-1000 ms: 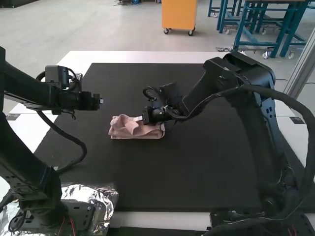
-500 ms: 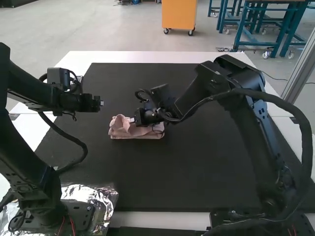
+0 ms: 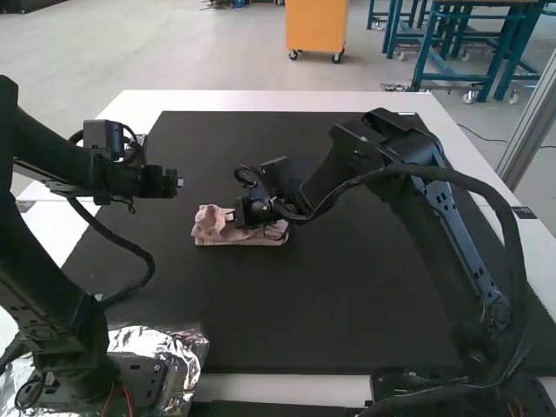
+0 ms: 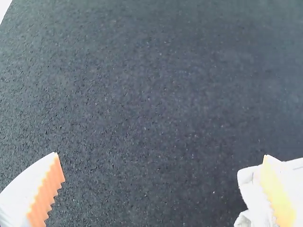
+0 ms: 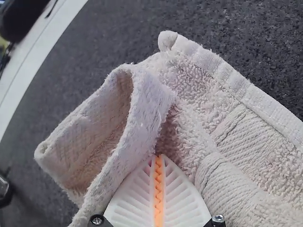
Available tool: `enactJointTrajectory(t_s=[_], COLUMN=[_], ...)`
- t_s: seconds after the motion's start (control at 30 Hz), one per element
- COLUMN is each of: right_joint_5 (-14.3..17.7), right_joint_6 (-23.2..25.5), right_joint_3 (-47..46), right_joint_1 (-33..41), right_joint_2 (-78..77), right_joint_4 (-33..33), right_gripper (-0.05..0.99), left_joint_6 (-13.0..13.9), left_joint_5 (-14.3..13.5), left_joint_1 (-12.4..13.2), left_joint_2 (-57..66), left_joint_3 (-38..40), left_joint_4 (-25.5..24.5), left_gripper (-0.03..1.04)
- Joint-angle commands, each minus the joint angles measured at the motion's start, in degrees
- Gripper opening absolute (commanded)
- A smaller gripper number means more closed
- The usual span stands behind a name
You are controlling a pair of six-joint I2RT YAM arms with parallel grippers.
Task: Fold the towel.
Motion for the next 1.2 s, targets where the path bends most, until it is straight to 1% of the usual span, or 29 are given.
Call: enactJointTrajectory(t_s=[0.0,0.13,0.27,0.3,0.33,0.37,0.4,0.47,0.5,0.6,0.8,0.9,0.97,1.03,1.07,1.1,1.17], right_joint_5=[-0.1,-0.1,0.3,0.4,0.7,0.8,1.3,2.8,3.0,2.9,2.6,3.3,6.9,11.3,12.8,14.0,14.9], right_joint_6=[-0.1,0.0,-0.1,-0.1,-0.2,-0.6,-1.4,-3.4,-4.3,-4.8,-4.7,-4.8,-4.9,-5.5,-5.9,-6.9,-6.9], right_joint_3=[1.3,1.2,0.6,0.6,0.6,0.6,0.6,0.5,0.5,0.3,-1.0,-1.6,-1.8,-1.7,-1.8,-1.8,-2.2], right_joint_1=[1.2,0.8,-0.3,-0.9,-1.4,-1.8,-2.4,-3.1,-3.5,-5.1,-8.1,-9.4,-10.2,-11.3,-11.9,-12.6,-14.6], right_joint_2=[0.9,-0.4,-3.5,-4.5,-5.8,-7.3,-9.0,-12.6,-14.3,-20.3,-33.8,-41.8,-47.7,-53.8,-56.9,-60.2,-65.9], right_joint_4=[0.3,0.0,-3.1,-4.3,-6.2,-8.2,-10.4,-14.1,-15.8,-20.2,-27.6,-30.5,-32.2,-33.7,-34.5,-35.2,-37.0], right_gripper=[-0.02,-0.02,-0.02,0.05,0.24,0.46,0.63,0.88,0.92,0.92,0.92,0.92,0.92,0.92,0.92,0.92,0.92], left_joint_6=[-0.2,-0.2,-0.2,-0.2,-0.3,-0.3,-0.4,-0.5,-0.6,-1.6,-1.6,-1.9,-2.1,-2.1,-2.1,-2.1,-2.1], left_joint_5=[0.2,0.2,0.2,0.2,0.2,0.2,0.2,0.3,0.3,0.2,-0.2,-0.3,-0.5,-1.9,-2.1,-2.3,-2.8], left_joint_1=[0.3,0.4,0.2,0.2,0.2,0.2,0.2,0.0,-0.2,-1.7,-5.0,-6.6,-7.6,-8.2,-8.5,-8.3,-7.8], left_joint_2=[0.1,0.0,-0.4,-0.6,-0.9,-1.1,-1.5,-2.3,-2.5,-3.8,-9.4,-13.2,-16.1,-19.4,-21.2,-23.2,-27.4], left_joint_3=[1.4,1.5,2.9,3.4,4.0,4.5,5.1,6.4,7.0,9.3,13.3,15.5,16.7,17.5,17.7,17.9,18.0], left_joint_4=[0.5,0.2,-1.8,-2.6,-3.2,-3.9,-4.5,-5.4,-6.0,-8.5,-13.2,-15.7,-17.7,-19.4,-20.3,-21.1,-22.5], left_gripper=[0.97,0.97,0.97,0.97,0.97,0.97,0.97,0.97,0.97,0.97,0.97,0.97,0.97,0.97,0.97,0.97,0.97])
